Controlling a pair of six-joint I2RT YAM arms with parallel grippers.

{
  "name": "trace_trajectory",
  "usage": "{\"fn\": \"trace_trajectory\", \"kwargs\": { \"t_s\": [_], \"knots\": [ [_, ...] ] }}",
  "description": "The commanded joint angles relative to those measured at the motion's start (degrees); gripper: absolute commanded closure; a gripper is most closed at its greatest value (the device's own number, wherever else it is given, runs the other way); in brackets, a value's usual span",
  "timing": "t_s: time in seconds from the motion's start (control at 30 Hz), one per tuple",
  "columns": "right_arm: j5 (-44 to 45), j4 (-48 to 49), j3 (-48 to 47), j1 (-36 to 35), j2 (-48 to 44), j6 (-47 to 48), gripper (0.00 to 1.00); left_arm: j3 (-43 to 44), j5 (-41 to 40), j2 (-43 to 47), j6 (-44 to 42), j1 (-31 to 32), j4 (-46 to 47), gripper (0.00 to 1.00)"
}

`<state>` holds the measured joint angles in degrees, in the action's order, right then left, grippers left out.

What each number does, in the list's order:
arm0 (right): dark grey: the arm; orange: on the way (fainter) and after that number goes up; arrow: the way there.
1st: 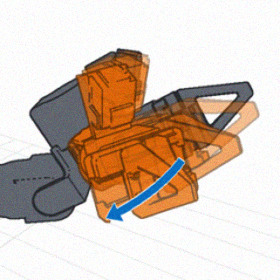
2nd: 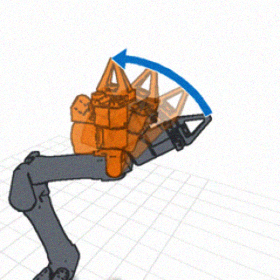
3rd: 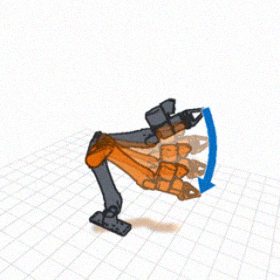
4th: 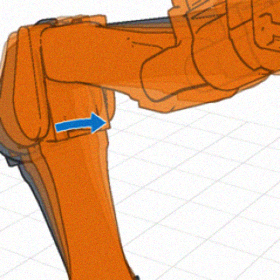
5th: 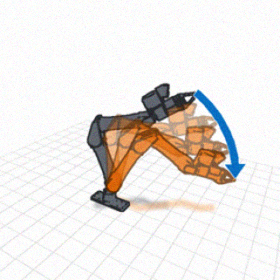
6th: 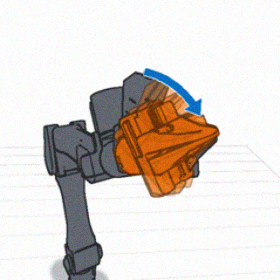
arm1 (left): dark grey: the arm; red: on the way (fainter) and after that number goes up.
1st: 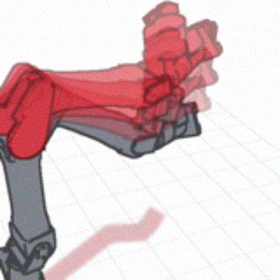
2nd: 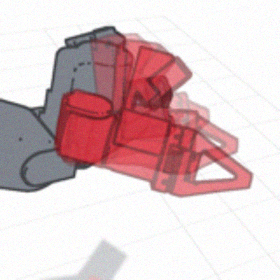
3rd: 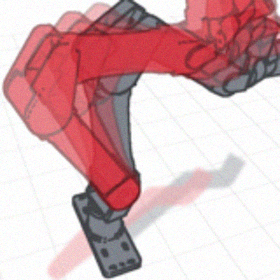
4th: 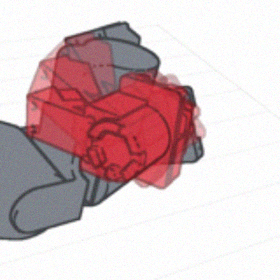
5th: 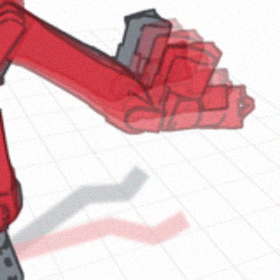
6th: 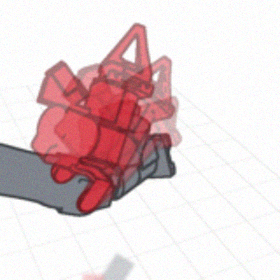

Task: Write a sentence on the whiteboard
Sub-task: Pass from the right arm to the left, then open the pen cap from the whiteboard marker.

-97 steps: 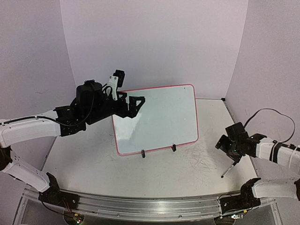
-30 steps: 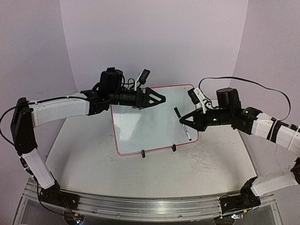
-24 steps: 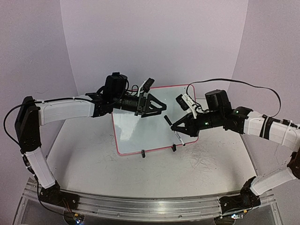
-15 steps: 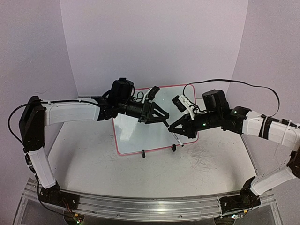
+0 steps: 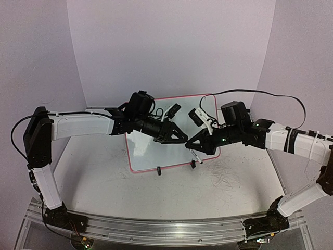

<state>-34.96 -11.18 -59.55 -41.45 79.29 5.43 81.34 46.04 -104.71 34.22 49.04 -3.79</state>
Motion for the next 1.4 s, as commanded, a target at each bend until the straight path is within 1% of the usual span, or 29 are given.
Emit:
{"fn": "trace_trajectory", "kwargs": {
  "t_s": [0.0,0.07,0.17,0.23,0.27,0.3,0.37,0.4,0.43,0.47,0.5,0.57,0.63,0.73,0.8,0.87,0.9,0.93,0.97,1.07,1.27,1.3,1.37],
  "knots": [
    [0.94,2.13,-2.72,-0.35,0.88,0.63,1.00,2.06,-1.66,1.52,-2.10,-0.08,-0.92,0.74],
    [1.37,2.13,-2.64,-0.38,1.02,0.59,1.00,2.07,-2.12,1.74,-2.09,-0.08,-1.03,0.82],
    [2.30,2.16,-2.73,-0.38,1.03,-0.05,1.00,2.22,-2.38,1.99,-2.15,-0.09,-1.15,0.98],
    [3.78,2.60,-2.59,-0.38,0.96,-1.46,0.96,2.18,-3.18,2.66,-2.41,-0.13,-1.33,1.00],
    [4.45,3.26,-2.00,-0.36,0.77,-2.86,0.89,2.09,-3.68,3.05,-2.65,-0.23,-1.42,1.00],
    [4.94,4.50,-1.09,-0.29,0.44,-4.32,0.77,1.92,-4.20,3.47,-2.84,-0.40,-1.50,1.00],
    [4.69,11.41,2.28,-0.06,-1.33,-10.61,0.25,1.47,-5.43,4.40,-3.17,-0.89,-1.44,1.00],
    [4.18,16.28,4.56,0.05,-2.50,-14.12,0.08,1.33,-5.94,4.83,-3.20,-1.16,-1.33,1.00],
    [3.01,19.78,6.14,0.11,-3.48,-17.02,0.04,1.47,-6.30,5.15,-3.26,-1.39,-1.16,1.00],
    [1.58,23.63,7.51,0.18,-4.25,-20.02,0.02,1.69,-6.54,5.45,-3.24,-1.64,-0.96,1.00],
    [0.83,26.16,8.23,0.22,-4.78,-22.88,0.02,1.93,-6.57,5.86,-3.16,-1.87,-0.56,1.00],
    [1.99,28.44,8.22,0.57,-5.79,-27.50,0.02,2.23,-6.86,6.75,-2.75,-2.21,0.45,1.00],
    [3.75,29.03,8.01,1.38,-7.99,-28.73,0.02,1.80,-6.59,8.24,-1.39,-2.75,3.33,1.00],
    [4.71,29.90,7.64,3.33,-11.68,-28.69,0.02,0.82,-5.12,10.38,2.13,-3.82,10.10,1.00],
    [4.43,30.28,6.88,6.02,-12.81,-32.77,0.02,1.22,-4.68,11.36,3.46,-4.27,13.01,1.00],
    [-5.30,33.91,6.60,11.85,-10.80,-42.40,0.03,2.83,-4.78,11.90,3.52,-4.30,13.53,1.00],
    [-10.20,38.45,7.10,13.84,-9.26,-45.80,0.09,3.68,-4.79,12.25,3.35,-4.30,13.68,1.00],
    [-13.24,42.87,7.48,14.90,-7.80,-49.90,0.14,4.34,-4.91,12.74,3.05,-4.30,13.75,1.00],
    [-14.79,45.98,7.60,15.28,-6.87,-52.43,0.16,4.76,-5.36,13.16,2.74,-4.30,13.77,1.00],
    [-16.44,53.51,7.74,15.07,-5.46,-56.80,0.17,5.67,-5.96,13.69,3.84,-4.31,14.90,1.00],
    [-17.64,56.21,2.58,11.76,-2.70,-56.15,0.18,5.42,-4.75,11.93,8.47,-4.29,19.90,1.00],
    [-17.81,56.27,1.61,10.78,-1.97,-55.83,0.20,5.36,-4.68,11.64,8.98,-4.30,20.46,1.00],
    [-18.19,56.39,0.01,9.25,-0.24,-55.66,0.26,5.13,-4.65,11.25,9.62,-4.28,21.53,1.00]
  ]
}}
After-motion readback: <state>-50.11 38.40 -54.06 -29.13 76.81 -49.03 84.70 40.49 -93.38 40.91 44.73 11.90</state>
